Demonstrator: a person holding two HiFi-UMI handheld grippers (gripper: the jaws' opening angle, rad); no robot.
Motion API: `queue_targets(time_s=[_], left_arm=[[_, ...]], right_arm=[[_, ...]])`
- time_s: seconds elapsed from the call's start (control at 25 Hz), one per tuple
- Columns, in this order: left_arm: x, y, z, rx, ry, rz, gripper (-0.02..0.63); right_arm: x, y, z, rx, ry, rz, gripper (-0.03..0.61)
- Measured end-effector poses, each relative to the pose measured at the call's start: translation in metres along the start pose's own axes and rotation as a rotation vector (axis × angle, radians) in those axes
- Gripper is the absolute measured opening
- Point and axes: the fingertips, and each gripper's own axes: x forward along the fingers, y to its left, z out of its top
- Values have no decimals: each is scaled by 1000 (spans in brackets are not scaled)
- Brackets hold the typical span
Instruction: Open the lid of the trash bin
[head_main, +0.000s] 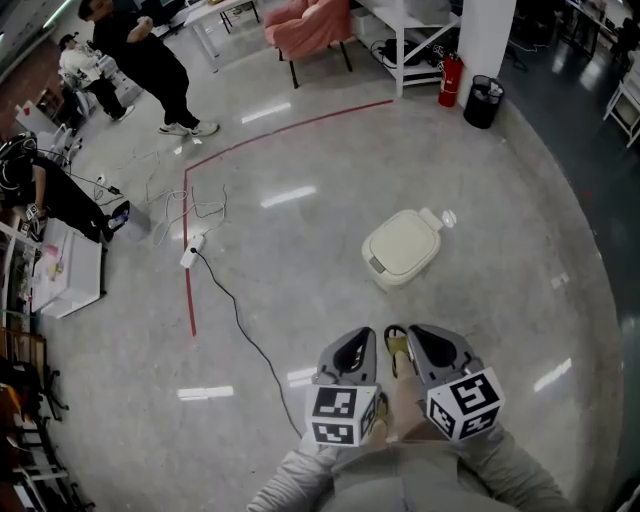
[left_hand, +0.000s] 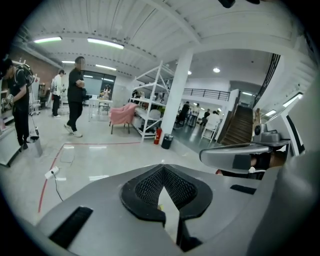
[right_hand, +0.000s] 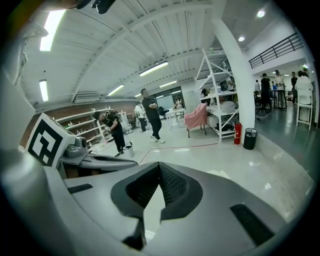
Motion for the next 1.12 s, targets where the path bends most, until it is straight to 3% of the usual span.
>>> queue_targets(time_s=[0.56,0.96,1.12], left_arm=[[102,31,-17,-33,121,20,5],[178,53,-50,-87,172,43,5],[208,66,-80,-85,199,54,5]], right_arm=[[73,-75,-21,30,112,-10,-5],[126,-116,-64,87,185,-13,-5],[153,-131,-90,102,200,-6,-5]])
